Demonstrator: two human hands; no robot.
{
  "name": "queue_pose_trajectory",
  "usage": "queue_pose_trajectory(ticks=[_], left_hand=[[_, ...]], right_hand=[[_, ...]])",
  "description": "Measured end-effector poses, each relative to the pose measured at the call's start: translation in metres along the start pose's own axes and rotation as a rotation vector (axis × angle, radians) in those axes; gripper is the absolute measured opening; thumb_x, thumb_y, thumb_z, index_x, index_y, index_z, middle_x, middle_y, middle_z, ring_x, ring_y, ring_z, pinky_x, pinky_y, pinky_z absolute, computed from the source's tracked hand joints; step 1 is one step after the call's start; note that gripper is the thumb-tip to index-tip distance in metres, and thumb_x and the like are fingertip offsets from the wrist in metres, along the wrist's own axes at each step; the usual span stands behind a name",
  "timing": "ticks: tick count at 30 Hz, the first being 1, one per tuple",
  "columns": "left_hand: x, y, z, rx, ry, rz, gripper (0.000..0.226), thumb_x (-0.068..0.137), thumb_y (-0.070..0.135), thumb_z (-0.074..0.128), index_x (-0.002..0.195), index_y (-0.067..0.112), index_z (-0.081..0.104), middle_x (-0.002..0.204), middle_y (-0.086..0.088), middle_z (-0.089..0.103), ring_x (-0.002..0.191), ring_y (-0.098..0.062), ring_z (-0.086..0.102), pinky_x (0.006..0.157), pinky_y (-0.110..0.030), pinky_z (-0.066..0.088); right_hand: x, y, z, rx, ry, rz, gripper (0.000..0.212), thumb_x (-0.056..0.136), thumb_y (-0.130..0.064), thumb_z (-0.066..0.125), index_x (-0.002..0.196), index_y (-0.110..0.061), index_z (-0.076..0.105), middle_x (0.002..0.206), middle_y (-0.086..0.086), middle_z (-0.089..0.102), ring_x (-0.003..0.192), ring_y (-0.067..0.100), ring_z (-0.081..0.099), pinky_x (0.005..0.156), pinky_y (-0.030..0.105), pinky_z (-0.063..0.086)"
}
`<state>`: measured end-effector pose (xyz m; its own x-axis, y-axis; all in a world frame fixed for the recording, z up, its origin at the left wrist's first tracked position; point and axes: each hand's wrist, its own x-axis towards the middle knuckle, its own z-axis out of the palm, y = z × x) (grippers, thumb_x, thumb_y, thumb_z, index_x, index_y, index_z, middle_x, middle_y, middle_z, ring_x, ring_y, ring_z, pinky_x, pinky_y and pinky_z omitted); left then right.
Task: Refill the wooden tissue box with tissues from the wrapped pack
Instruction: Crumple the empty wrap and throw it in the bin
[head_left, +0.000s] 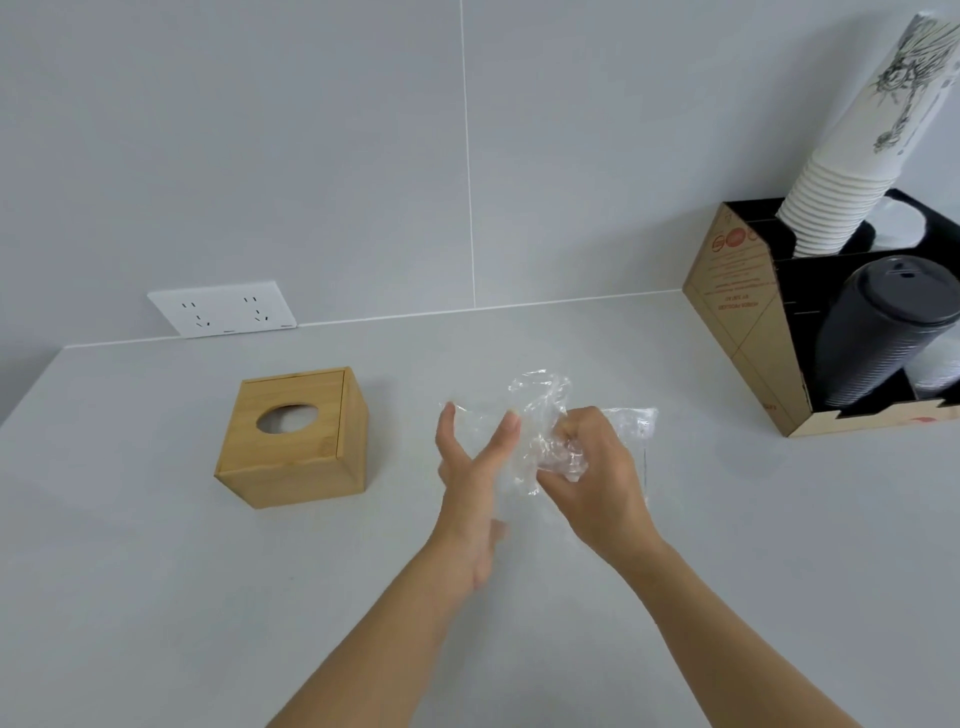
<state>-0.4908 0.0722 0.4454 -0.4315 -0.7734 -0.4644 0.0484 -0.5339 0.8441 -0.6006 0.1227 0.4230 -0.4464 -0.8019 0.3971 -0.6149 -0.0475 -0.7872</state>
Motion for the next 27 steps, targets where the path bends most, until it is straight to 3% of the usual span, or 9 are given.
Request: queue_pose_trajectory(ticks=[3, 6, 9, 12, 15, 18, 20, 24, 27], left_hand=[[0.0, -0.002, -0.004, -0.197, -0.261, -0.103, 0.077, 0.06, 0.056, 0.074, 0.122, 0.063, 0.029, 0.098, 0.02, 0.071, 0.084, -0.012, 0.071, 0.088, -0.053, 0.047], [-0.001, -0.002, -0.009, -0.242, -0.318, -0.092, 0.055, 0.065, 0.038, 0.077, 0.112, 0.025, 0.052, 0.08, 0.001, 0.071, 0.069, -0.02, 0.069, 0.06, -0.032, 0.052], [-0.004, -0.006, -0.013, -0.268, -0.216, -0.061, 0.048, 0.061, 0.031, 0.076, 0.098, 0.011, 0.052, 0.078, -0.01, 0.06, 0.07, -0.026, 0.062, 0.062, -0.033, 0.044], [-0.009, -0.007, -0.019, -0.285, -0.16, -0.003, 0.036, 0.064, 0.025, 0.067, 0.093, 0.006, 0.058, 0.082, -0.014, 0.059, 0.073, -0.029, 0.061, 0.065, -0.035, 0.046], [-0.016, -0.008, -0.026, -0.298, -0.156, -0.053, 0.019, 0.063, 0.024, 0.065, 0.076, 0.012, 0.061, 0.071, -0.007, 0.06, 0.058, -0.026, 0.059, 0.053, -0.028, 0.042], [-0.034, -0.014, -0.026, -0.271, -0.204, -0.081, 0.009, 0.061, 0.024, 0.066, 0.057, 0.016, 0.064, 0.063, -0.003, 0.061, 0.052, -0.024, 0.057, 0.047, -0.025, 0.038], [-0.048, -0.022, -0.024, -0.192, -0.253, -0.079, 0.01, 0.064, 0.025, 0.066, 0.063, 0.016, 0.068, 0.068, -0.004, 0.066, 0.056, -0.024, 0.063, 0.049, -0.027, 0.043], [-0.085, -0.041, -0.021, -0.024, -0.298, -0.099, 0.055, 0.065, 0.037, 0.066, 0.11, 0.006, 0.063, 0.098, -0.011, 0.069, 0.086, -0.029, 0.068, 0.067, -0.032, 0.048], [-0.113, -0.055, -0.024, 0.021, -0.328, -0.12, 0.058, 0.065, 0.042, 0.065, 0.115, 0.011, 0.063, 0.101, -0.009, 0.07, 0.093, -0.026, 0.068, 0.067, -0.031, 0.05]], right_hand=[[-0.015, -0.009, 0.007, 0.039, 0.002, -0.075, 0.025, 0.059, 0.01, 0.058, 0.078, -0.004, 0.05, 0.079, -0.001, 0.046, 0.073, 0.001, 0.039, 0.069, 0.003, 0.035], [-0.023, -0.018, 0.005, 0.126, -0.111, -0.051, 0.019, 0.063, 0.001, 0.057, 0.082, 0.0, 0.053, 0.081, 0.0, 0.051, 0.076, 0.003, 0.046, 0.067, 0.008, 0.038], [-0.028, -0.031, -0.003, 0.18, -0.289, -0.069, 0.031, 0.073, -0.018, 0.063, 0.103, -0.014, 0.055, 0.095, -0.013, 0.054, 0.09, 0.0, 0.052, 0.079, 0.015, 0.04], [-0.04, -0.04, -0.01, 0.071, -0.233, -0.129, 0.051, 0.076, -0.045, 0.061, 0.122, -0.037, 0.041, 0.114, -0.025, 0.049, 0.114, -0.012, 0.038, 0.098, 0.019, 0.026], [-0.055, -0.047, -0.018, 0.115, -0.074, 0.117, 0.06, 0.069, -0.062, 0.055, 0.125, -0.053, 0.033, 0.135, -0.027, 0.034, 0.131, -0.009, 0.022, 0.109, 0.023, 0.012], [-0.073, -0.057, -0.026, 0.333, -0.046, 0.399, 0.079, 0.059, -0.067, 0.06, 0.128, -0.064, 0.021, 0.148, -0.025, 0.02, 0.138, -0.007, 0.014, 0.115, 0.036, 0.014], [-0.087, -0.066, -0.027, 0.512, -0.087, 0.488, 0.087, 0.055, -0.064, 0.065, 0.13, -0.062, 0.023, 0.149, -0.019, 0.024, 0.137, 0.001, 0.025, 0.112, 0.035, 0.026], [-0.125, -0.085, -0.029, 0.546, -0.123, 0.522, 0.082, 0.055, -0.061, 0.069, 0.129, -0.044, 0.041, 0.133, -0.008, 0.048, 0.123, 0.009, 0.049, 0.103, 0.036, 0.043], [-0.156, -0.095, -0.034, 0.481, -0.045, 0.531, 0.078, 0.056, -0.066, 0.065, 0.126, -0.039, 0.045, 0.128, -0.011, 0.051, 0.12, 0.005, 0.05, 0.1, 0.031, 0.044]])
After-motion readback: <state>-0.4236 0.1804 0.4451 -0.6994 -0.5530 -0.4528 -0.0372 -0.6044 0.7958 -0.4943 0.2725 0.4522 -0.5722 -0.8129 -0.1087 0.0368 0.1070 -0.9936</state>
